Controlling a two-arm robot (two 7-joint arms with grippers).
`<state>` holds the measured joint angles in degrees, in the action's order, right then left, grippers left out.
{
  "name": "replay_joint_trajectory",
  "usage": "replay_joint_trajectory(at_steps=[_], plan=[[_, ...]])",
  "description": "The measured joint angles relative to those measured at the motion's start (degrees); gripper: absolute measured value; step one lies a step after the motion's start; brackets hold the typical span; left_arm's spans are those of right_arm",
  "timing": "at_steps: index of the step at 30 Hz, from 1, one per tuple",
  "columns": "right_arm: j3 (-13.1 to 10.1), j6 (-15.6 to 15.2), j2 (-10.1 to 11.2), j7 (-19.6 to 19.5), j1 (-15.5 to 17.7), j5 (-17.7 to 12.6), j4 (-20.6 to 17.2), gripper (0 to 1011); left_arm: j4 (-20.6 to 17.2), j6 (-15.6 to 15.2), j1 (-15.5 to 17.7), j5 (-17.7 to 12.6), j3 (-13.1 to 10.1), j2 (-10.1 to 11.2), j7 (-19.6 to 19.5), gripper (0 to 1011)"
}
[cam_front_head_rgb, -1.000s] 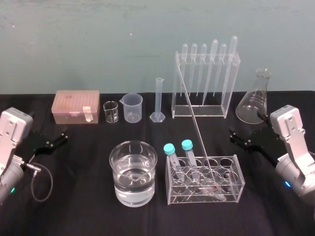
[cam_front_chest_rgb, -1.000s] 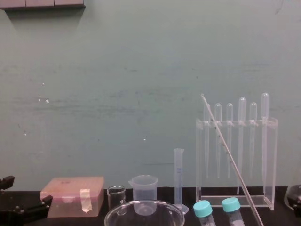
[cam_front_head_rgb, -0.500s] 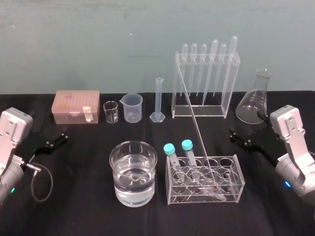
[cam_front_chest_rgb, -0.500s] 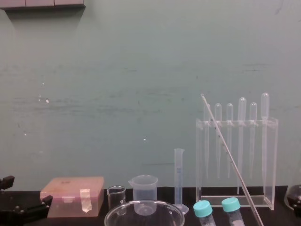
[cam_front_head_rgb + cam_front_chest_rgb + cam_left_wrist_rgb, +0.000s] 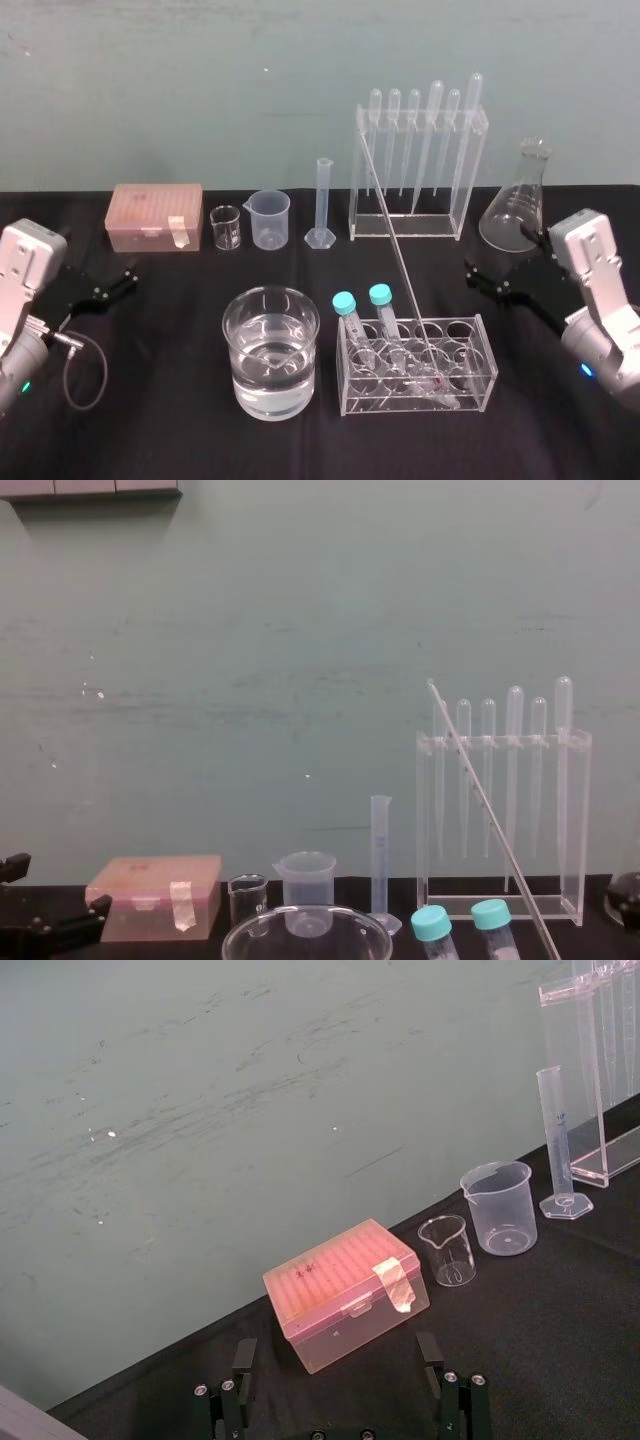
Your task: Hold the thermometer with one hand and immerse one end into the beaker, then reinsert it into the test tube rack.
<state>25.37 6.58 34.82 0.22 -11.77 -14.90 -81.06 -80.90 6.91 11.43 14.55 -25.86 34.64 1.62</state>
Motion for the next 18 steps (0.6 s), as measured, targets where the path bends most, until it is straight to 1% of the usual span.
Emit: replay_joint_trajectory(at_steps=[1, 2, 4, 5, 8, 9, 11, 12, 14, 15, 16, 17, 18], plan=[[-0.3, -0.2, 0.0, 0.6, 0.0, -0.6, -0.3, 1003, 0.0, 0.0, 0.0, 0.0, 0.0, 0.0, 0.0, 1008], [-1.3, -1.3, 0.0, 2.1, -0.1, -2.6, -1.1, 1003, 0.0, 0.0, 0.0, 0.0, 0.0, 0.0, 0.0, 1008], [-2.6, -2.8, -0.1, 3.6, -0.1, -5.1, -2.0, 1003, 0.0, 0.0, 0.0, 0.0, 0.0, 0.0, 0.0, 1008], [-3.9, -4.9, -0.2, 5.2, 0.0, -8.3, -3.2, 1003, 0.0, 0.0, 0.0, 0.0, 0.0, 0.0, 0.0, 1008], [-6.1, -8.6, -0.3, 8.0, 0.1, -13.2, -5.1, 1003, 0.0, 0.0, 0.0, 0.0, 0.0, 0.0, 0.0, 1008], [-7.4, -10.8, -0.1, 9.7, 0.1, -16.0, -6.5, 1003, 0.0, 0.0, 0.0, 0.0, 0.0, 0.0, 0.0, 1008], [-8.6, -13.1, 0.1, 11.6, 0.1, -18.7, -8.0, 1003, 0.0, 0.0, 0.0, 0.0, 0.0, 0.0, 0.0, 1008], [-9.6, -15.2, 0.3, 13.4, 0.0, -21.1, -9.3, 1003, 0.0, 0.0, 0.0, 0.0, 0.0, 0.0, 0.0, 1008], [-10.4, -17.0, 0.5, 15.0, -0.2, -23.0, -10.4, 1003, 0.0, 0.0, 0.0, 0.0, 0.0, 0.0, 0.0, 1008], [-11.0, -18.8, 0.7, 16.5, -0.4, -24.6, -11.4, 1003, 0.0, 0.0, 0.0, 0.0, 0.0, 0.0, 0.0, 1008], [-11.1, -19.7, 0.8, 17.2, -0.5, -25.4, -11.9, 1003, 0.0, 0.0, 0.0, 0.0, 0.0, 0.0, 0.0, 1008], [-11.2, -21.3, 1.2, 18.6, -0.9, -26.7, -12.8, 1003, 0.0, 0.0, 0.0, 0.0, 0.0, 0.0, 0.0, 1008], [-11.2, -21.3, 1.2, 18.6, -0.9, -26.7, -12.8, 1003, 0.0, 0.0, 0.0, 0.0, 0.0, 0.0, 0.0, 1008]])
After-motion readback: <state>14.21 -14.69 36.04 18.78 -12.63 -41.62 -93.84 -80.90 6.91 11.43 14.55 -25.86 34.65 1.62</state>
